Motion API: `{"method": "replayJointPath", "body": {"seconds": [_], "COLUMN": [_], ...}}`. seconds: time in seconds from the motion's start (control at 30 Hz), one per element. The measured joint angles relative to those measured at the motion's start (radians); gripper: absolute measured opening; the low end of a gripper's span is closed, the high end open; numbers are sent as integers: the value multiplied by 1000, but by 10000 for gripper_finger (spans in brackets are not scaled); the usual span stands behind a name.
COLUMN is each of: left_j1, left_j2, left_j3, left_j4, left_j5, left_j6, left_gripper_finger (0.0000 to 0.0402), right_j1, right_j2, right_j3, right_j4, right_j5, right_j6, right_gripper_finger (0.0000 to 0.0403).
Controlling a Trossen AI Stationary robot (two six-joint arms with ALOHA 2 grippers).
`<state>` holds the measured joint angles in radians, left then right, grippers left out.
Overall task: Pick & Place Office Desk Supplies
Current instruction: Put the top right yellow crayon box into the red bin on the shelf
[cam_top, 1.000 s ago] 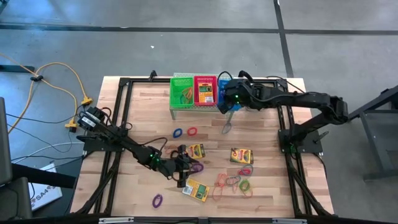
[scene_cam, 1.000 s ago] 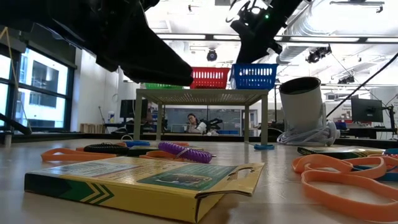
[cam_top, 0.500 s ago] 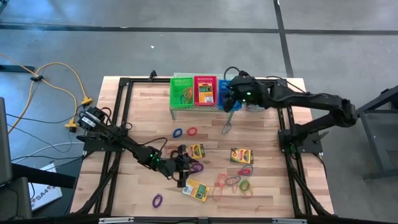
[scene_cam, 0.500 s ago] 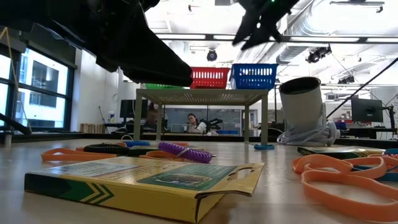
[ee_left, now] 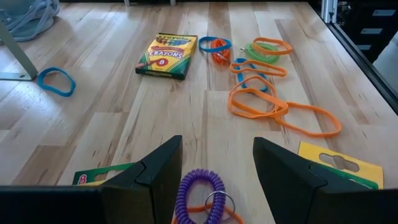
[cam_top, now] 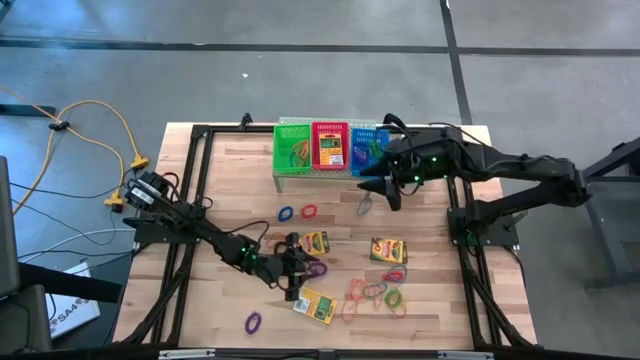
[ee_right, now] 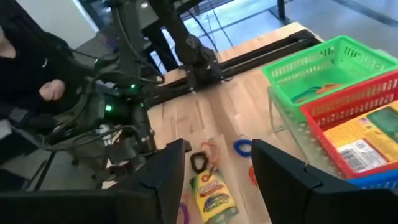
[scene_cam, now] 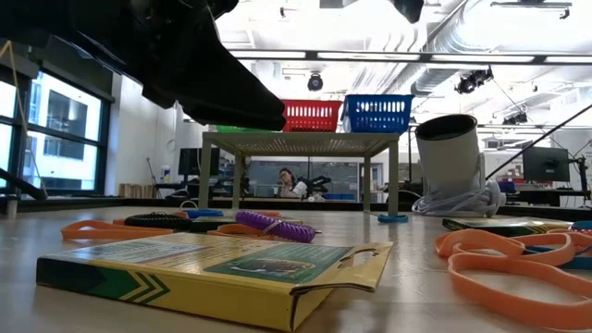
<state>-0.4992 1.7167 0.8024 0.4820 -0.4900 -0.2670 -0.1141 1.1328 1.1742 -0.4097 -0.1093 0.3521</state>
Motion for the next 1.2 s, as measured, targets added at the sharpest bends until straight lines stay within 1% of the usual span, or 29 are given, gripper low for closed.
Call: {"method": "replayJointPath", "body": {"seconds": [0.1, 0.23, 0.3, 0.43, 0.5, 0.57, 0.63, 0.8, 0.9, 0.97, 1.0, 1.1, 1.13, 1.2], "left_j1": [0, 0, 0, 0, 0, 0, 0, -3, -6, -7, -6, 0, 1, 1], "left_j2": [0, 0, 0, 0, 0, 0, 0, 0, 0, 0, 0, 0, 0, 0], "left_j3": [0, 0, 0, 0, 0, 0, 0, 0, 0, 0, 0, 0, 0, 0], "left_j4": [0, -4, -4, -4, -4, -4, -6, -16, -16, -16, -16, -16, -16, -16], "left_j5": [2, 2, 1, 1, 1, 1, 1, 1, 1, 1, 1, 1, 1, -1], "left_j6": [-19, -23, -23, -23, -22, -23, -29, -41, -41, -42, -44, -46, -46, -46], "left_gripper_finger": [190, 190, 190, 190, 190, 190, 190, 190, 190, 190, 190, 190, 190, 190], "right_j1": [-2, -2, -2, -2, -2, -2, -1, 3, 6, 7, 7, 14, 20, 30], "right_j2": [0, 0, 0, 0, 0, 3, 20, 49, 53, 53, 53, 53, 53, 54], "right_j3": [0, 0, 0, -1, -7, -13, -12, -14, -14, -14, -14, -14, -14, -14], "right_j4": [7, 16, 32, 103, 138, 180, 190, 194, 211, 203, 191, 157, 149, 149], "right_j5": [41, 146, 159, 157, 128, 90, 62, 47, 58, 87, 121, 225, 239, 232], "right_j6": [8, -12, -12, 5, 55, 52, 41, 100, 111, 138, 140, 95, 89, 50], "right_gripper_finger": [180, 182, 181, 180, 180, 180, 180, 183, 205, 228, 240, 270, 278, 291]}}
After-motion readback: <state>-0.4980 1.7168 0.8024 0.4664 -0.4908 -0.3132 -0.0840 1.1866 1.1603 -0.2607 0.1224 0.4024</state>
